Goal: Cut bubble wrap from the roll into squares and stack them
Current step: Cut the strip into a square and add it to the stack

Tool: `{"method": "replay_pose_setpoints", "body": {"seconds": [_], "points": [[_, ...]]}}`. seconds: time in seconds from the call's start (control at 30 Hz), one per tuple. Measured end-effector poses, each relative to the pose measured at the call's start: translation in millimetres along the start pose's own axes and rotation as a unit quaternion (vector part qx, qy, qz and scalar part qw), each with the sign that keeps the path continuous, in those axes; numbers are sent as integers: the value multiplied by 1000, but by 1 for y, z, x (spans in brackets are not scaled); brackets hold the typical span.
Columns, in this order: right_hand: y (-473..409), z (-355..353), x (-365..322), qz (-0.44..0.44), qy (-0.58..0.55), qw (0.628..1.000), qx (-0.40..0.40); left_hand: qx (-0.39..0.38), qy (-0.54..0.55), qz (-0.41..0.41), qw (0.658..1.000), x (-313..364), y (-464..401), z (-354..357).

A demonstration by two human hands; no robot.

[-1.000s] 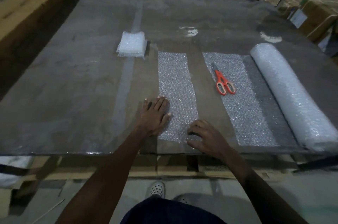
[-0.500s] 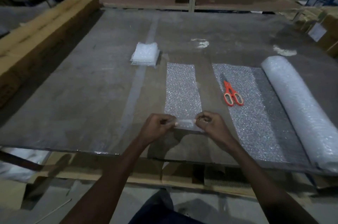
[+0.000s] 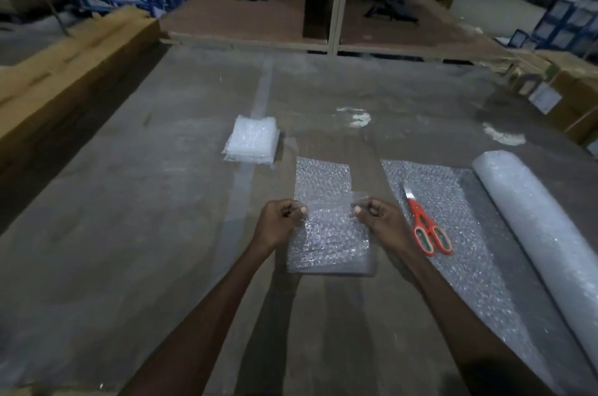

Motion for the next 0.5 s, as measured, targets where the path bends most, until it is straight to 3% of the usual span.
{"method": "replay_pose_setpoints", "body": {"seconds": [0.37,0.5], "points": [[-114,15,5,112,15,989,96,45,-69,-14,997,-10,-117,3],[-153,15,21,137,23,985,98,50,-107,-13,993,-15,-150,13]]}}
Point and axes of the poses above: each hand's wrist, its own y-axis away from the middle knuckle, its own z-axis out of the palm, x = y × z, the point moved 1 cm from there along -y, towards the middle knuckle, and after that the axes turned 4 degrees about x, right-handed, at the moved point
